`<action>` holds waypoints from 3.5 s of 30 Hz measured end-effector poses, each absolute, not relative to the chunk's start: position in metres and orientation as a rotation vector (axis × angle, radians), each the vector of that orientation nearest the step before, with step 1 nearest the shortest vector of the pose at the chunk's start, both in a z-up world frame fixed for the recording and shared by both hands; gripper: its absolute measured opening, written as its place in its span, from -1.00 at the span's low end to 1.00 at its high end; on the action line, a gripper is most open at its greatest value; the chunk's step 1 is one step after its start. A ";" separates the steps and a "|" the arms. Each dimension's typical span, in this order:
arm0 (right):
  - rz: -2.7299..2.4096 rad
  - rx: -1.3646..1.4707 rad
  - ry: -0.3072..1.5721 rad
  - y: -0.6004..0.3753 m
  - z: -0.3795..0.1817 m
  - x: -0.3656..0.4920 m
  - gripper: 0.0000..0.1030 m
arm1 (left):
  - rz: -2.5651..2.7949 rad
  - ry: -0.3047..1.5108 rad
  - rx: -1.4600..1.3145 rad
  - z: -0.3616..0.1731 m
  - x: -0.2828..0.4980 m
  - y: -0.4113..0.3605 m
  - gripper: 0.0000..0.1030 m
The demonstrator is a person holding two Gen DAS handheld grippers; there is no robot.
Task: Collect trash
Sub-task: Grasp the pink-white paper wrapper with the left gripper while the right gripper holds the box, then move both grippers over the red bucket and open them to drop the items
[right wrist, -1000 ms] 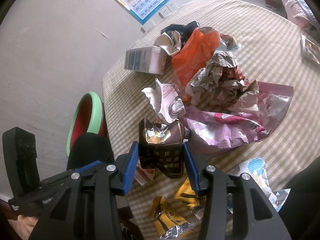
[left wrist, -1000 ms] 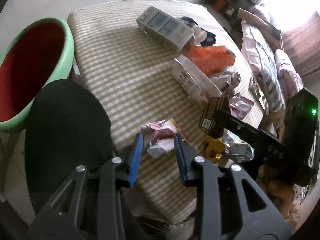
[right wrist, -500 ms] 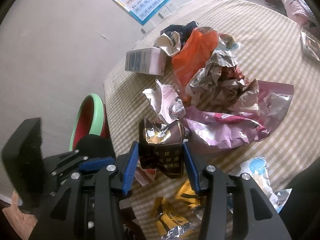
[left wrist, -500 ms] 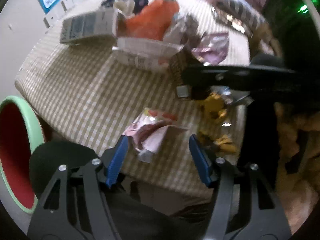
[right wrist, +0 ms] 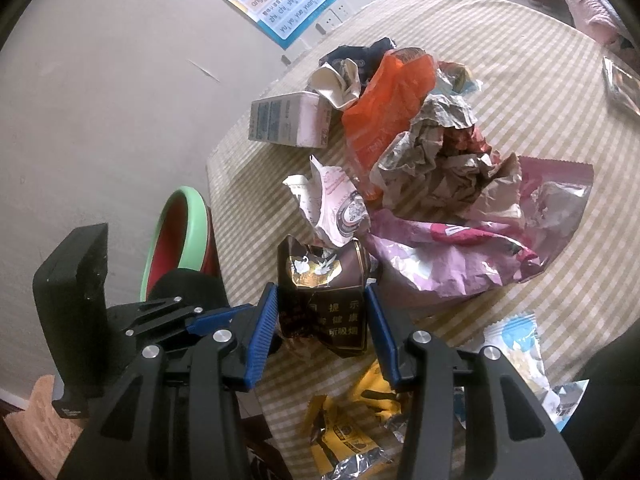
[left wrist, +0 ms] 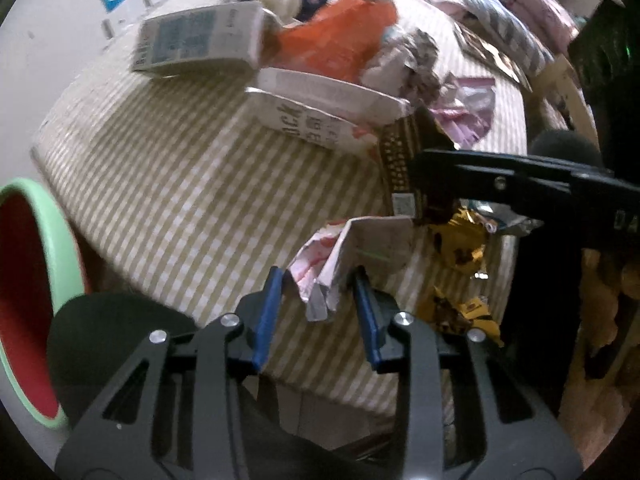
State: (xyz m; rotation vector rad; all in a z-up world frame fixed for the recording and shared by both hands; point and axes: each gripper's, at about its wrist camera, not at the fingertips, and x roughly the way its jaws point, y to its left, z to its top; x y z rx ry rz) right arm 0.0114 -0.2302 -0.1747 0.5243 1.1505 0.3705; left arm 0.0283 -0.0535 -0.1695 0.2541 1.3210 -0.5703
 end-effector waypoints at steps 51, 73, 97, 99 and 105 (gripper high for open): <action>0.573 0.390 1.119 -0.105 -0.113 0.043 -0.16 | 0.106 0.882 -0.379 -0.088 0.010 0.166 -0.33; 0.636 0.244 1.154 -0.006 -0.128 0.073 -0.15 | 0.286 0.868 -0.416 -0.106 -0.003 0.242 -0.33; 0.667 0.253 1.130 0.038 -0.123 0.109 0.14 | 0.298 0.873 -0.360 -0.110 0.035 0.245 0.20; 0.665 0.244 1.118 0.035 -0.119 0.106 0.14 | 0.305 0.870 -0.351 -0.109 0.034 0.243 0.20; 0.643 0.260 1.080 0.002 -0.106 0.093 0.14 | 0.306 0.879 -0.340 -0.104 0.032 0.231 0.20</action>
